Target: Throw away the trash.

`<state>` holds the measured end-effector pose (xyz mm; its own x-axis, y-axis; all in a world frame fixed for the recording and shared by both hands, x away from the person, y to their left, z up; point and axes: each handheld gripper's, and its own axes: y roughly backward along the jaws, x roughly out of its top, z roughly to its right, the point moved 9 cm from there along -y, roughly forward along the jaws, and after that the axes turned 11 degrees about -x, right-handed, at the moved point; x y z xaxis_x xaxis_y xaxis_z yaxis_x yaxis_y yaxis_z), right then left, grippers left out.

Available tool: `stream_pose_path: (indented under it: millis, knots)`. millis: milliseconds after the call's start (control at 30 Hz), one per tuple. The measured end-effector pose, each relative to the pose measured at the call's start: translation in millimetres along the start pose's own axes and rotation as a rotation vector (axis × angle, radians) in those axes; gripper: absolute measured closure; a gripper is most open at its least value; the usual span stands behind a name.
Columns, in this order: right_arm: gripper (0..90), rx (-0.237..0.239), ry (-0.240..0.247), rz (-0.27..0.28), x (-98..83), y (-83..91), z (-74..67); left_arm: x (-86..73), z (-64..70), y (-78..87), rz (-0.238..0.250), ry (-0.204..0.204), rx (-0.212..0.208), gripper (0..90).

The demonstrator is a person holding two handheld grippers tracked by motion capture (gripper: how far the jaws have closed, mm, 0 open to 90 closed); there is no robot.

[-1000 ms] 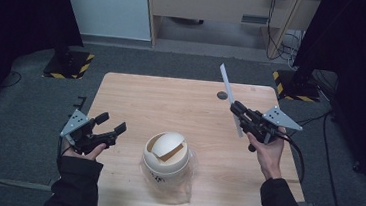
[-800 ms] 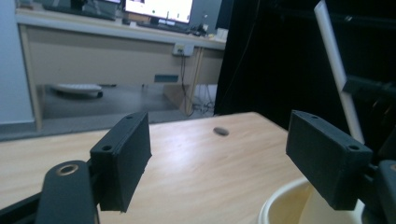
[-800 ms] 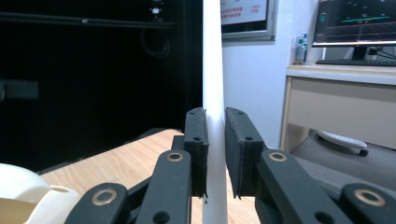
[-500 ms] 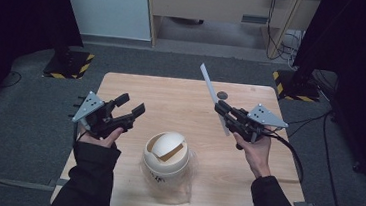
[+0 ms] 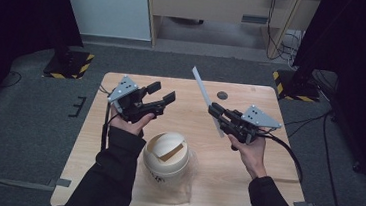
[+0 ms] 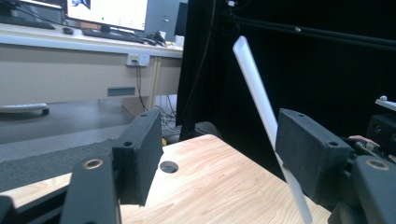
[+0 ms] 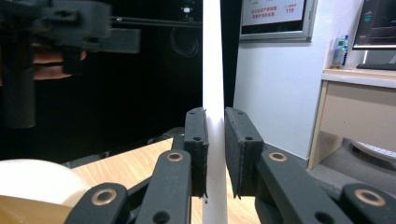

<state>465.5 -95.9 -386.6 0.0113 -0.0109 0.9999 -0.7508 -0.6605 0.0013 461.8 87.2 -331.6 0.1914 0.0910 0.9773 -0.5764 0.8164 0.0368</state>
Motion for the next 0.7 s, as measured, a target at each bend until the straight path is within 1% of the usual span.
stream_pose_path:
  millis: [67, 100, 133, 200, 233, 300, 367, 433, 533, 567, 667, 700]
  knots:
    - [79.6, 0.006, -0.002, -0.003, -1.5, -0.6, -2.1, 0.0, 0.7, -3.2, -0.003, 0.002, -0.004, 32.8]
    - [79.7, 0.012, -0.006, -0.002, -2.0, -0.8, -3.7, 0.3, 2.8, -10.6, -0.009, 0.009, -0.011, 33.4]
    - [79.6, 0.015, -0.007, 0.0, -2.0, -1.1, -4.3, 0.5, 4.2, -13.4, -0.012, 0.009, -0.014, 34.2]
    - [79.6, 0.025, -0.015, 0.004, -1.8, -1.4, -5.6, 1.4, 8.4, -18.8, -0.011, 0.011, -0.023, 35.8]
    - [79.6, 0.025, -0.015, 0.004, -1.8, -1.4, -5.6, 1.4, 8.4, -18.8, -0.011, 0.011, -0.023, 36.7]
    - [79.6, 0.038, -0.021, 0.009, -0.7, -0.9, -6.6, 3.1, 13.8, -25.1, -0.008, 0.011, -0.034, 38.4]
    - [79.6, 0.039, -0.02, 0.01, -0.5, -0.7, -6.6, 4.1, 18.2, -31.1, -0.007, 0.02, -0.043, 39.2]
    - [79.6, 0.048, -0.019, 0.013, 0.3, 0.5, -7.3, 4.5, 24.2, -38.6, -0.013, 0.02, -0.054, 41.3]
    - [79.7, 0.06, -0.026, 0.015, 0.7, 1.2, -9.1, 5.2, 28.1, -42.3, -0.013, 0.015, -0.058, 43.5]
    - [79.6, 0.074, -0.033, 0.019, 1.0, 1.7, -11.1, 5.5, 30.0, -44.2, -0.014, 0.012, -0.06, 46.5]
    - [79.7, 0.084, -0.037, 0.024, 1.5, 1.8, -12.5, 5.4, 30.8, -45.5, -0.017, 0.014, -0.058, 50.4]
    - [79.7, 0.09, -0.04, 0.027, 1.9, 2.0, -13.1, 5.0, 30.9, -46.2, -0.02, 0.016, -0.059, 50.4]
